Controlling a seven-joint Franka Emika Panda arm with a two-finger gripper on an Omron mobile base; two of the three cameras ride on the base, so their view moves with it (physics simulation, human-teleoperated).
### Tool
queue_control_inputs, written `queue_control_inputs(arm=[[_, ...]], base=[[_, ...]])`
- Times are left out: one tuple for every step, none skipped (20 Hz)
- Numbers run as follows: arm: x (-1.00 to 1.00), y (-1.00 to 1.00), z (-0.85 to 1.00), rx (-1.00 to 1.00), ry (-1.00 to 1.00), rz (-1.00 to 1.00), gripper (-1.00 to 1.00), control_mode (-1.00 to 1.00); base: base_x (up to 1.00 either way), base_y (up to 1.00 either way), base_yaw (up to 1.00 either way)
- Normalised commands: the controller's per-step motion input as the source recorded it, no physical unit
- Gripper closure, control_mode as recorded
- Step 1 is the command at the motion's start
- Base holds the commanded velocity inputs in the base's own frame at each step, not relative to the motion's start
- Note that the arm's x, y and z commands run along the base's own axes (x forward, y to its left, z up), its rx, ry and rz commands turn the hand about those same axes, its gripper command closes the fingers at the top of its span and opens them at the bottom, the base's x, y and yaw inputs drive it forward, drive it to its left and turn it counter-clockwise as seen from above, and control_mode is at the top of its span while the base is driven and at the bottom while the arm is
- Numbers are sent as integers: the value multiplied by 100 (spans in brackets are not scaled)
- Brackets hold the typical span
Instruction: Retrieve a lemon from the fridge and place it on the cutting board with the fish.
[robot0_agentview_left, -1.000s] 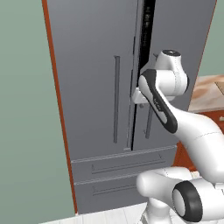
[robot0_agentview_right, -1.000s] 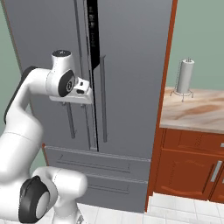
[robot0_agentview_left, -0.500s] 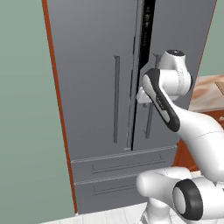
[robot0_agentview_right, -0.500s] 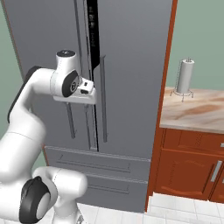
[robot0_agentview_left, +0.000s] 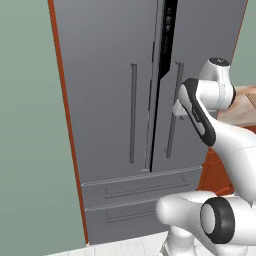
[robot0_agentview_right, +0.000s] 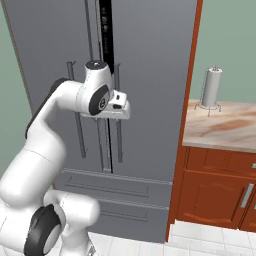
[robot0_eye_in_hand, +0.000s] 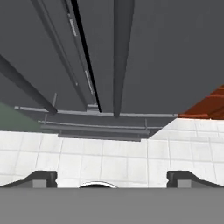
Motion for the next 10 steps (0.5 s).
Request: queue_control_inputs(arm=[[43,-44,0,-5,0,0,-100,-100],[45,-26,0,-2,0,0,-100,-100],[29,-21,0,0,0,0,-100,-100],[19,-9,0,0,0,0,-100,-100],[13,0,0,0,0,0,-100,-100],[14,0,0,0,0,0,-100,-100],[26,0,0,0,0,0,-100,-100],[49,4,-12,0,-11,0,-100,-100],[51,13,-14,0,-15,-2,-100,-100],[52,18,-14,0,-17,-3,-100,-100]], base=[[0,0,0],[0,0,0],[0,0,0],[0,0,0],[0,0,0],[0,0,0],[0,0,0],[0,0,0],[0,0,0],[0,0,0]])
